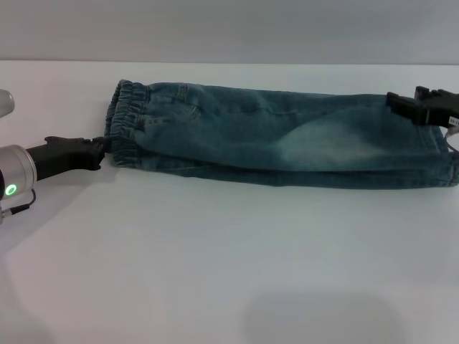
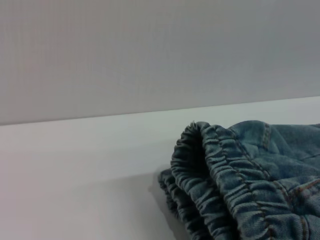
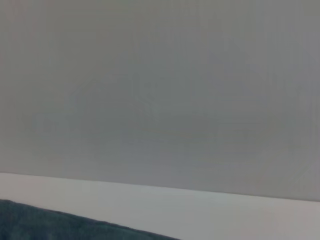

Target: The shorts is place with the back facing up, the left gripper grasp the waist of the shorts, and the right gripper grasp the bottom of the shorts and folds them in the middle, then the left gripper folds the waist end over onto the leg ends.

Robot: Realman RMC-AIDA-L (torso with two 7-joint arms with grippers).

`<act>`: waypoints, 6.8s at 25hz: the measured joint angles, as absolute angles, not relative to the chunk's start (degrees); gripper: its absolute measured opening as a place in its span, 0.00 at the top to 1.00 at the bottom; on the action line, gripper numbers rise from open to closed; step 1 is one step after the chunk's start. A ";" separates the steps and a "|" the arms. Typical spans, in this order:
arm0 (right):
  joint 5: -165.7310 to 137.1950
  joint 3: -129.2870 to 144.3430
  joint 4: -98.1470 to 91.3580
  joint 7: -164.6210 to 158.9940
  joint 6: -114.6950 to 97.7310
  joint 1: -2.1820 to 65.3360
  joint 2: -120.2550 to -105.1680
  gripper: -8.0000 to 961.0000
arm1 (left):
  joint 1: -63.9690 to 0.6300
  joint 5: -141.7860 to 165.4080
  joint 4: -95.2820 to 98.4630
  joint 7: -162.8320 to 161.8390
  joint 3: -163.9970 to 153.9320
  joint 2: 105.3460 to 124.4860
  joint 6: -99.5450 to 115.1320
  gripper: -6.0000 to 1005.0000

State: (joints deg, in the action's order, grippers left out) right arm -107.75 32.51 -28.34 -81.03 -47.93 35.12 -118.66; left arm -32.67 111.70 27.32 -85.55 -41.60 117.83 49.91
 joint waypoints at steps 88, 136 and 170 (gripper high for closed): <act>-100.13 34.35 3.71 -62.24 -53.84 55.19 -119.47 0.34 | -46.31 101.94 46.25 -101.16 -42.70 117.81 79.17 0.97; -82.18 33.45 -18.40 -67.22 -50.25 31.90 -118.64 0.34 | -41.27 74.20 42.56 -92.58 -77.76 118.63 66.84 0.68; -96.37 68.13 -26.75 -69.95 -86.52 29.94 -118.70 0.34 | -20.97 29.68 32.02 -54.46 -74.66 118.26 75.80 0.20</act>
State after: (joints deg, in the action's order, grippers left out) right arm -96.37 68.13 -26.75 -69.95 -86.52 29.94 -118.70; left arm -20.97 29.68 32.02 -54.46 -74.66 118.26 75.80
